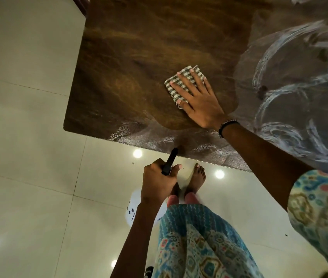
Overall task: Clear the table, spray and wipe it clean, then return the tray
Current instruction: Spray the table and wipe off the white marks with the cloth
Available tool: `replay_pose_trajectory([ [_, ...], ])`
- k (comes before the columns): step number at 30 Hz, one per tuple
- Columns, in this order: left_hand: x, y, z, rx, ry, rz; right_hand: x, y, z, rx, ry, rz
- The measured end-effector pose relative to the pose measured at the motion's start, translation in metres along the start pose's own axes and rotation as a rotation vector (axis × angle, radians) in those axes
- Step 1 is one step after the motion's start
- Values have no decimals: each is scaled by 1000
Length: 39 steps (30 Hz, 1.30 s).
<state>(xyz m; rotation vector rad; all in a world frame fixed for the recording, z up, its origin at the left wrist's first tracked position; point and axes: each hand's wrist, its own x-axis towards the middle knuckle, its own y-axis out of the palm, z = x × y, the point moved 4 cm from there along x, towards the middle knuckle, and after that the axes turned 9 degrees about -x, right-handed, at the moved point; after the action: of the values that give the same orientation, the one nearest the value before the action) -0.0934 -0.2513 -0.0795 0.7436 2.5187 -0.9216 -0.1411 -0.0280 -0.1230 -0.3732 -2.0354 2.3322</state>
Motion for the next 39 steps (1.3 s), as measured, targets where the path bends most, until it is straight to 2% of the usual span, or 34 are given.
replay_pose_trajectory([
  [4,6,-10,6,-16,-8,8,0,0,-1,-12,2,9],
  [19,35,-57,22,38,-51,-174,-1,1,2,-28,32,-2],
  [21,35,-61,21,-12,-55,-188,0,1,5,-18,56,-2],
  [24,34,-71,17,-170,-73,-172,9,2,38,1,10,1],
  [28,31,-90,18,-303,-151,-234,19,8,120,27,-167,-5],
  [33,24,-115,12,-304,-145,-225,-2,24,189,71,-331,-8],
  [36,23,-118,17,-270,-161,-213,-32,27,173,70,-342,-22],
  [39,24,-117,22,-303,-206,-205,-64,25,119,62,-224,-8],
])
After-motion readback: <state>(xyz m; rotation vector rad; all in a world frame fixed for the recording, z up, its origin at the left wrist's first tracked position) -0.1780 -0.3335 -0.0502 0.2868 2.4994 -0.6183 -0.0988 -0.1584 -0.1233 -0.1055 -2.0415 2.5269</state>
